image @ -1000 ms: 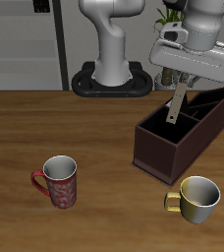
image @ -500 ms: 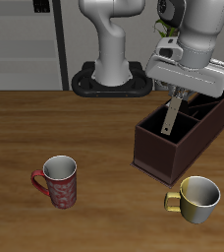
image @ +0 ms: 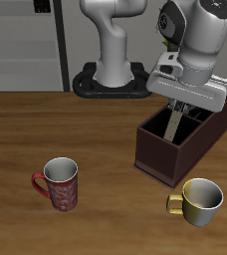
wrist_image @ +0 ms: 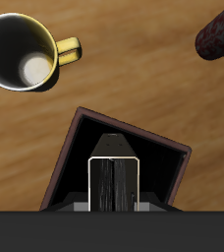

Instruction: Place the black book into the left desk caddy's front compartment and place the yellow book into the left desk caddy's right compartment and place the red mug into the left desk caddy's left compartment

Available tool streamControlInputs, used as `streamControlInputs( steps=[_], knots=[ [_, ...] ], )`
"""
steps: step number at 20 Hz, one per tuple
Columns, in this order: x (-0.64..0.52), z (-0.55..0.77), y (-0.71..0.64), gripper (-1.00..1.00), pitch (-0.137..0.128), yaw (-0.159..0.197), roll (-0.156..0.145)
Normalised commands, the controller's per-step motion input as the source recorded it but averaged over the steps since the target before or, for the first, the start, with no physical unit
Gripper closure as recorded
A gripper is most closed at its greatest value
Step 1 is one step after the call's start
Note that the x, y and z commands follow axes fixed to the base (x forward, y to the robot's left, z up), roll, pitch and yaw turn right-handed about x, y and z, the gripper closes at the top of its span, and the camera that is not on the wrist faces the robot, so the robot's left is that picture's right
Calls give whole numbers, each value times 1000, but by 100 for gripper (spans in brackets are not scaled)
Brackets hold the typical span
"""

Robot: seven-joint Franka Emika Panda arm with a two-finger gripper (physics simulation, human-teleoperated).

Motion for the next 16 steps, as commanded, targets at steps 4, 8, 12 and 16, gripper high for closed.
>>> streamControlInputs(
  steps=[4,8,12,16],
  knots=[
    [78,-309,-20,100,67,-1,4],
    [23,-281,6,100,62,14,5],
    [-88,-184,-48,-100,26,29,8],
    [-102,-3,-91,-100,-18,21,2]
  ],
)
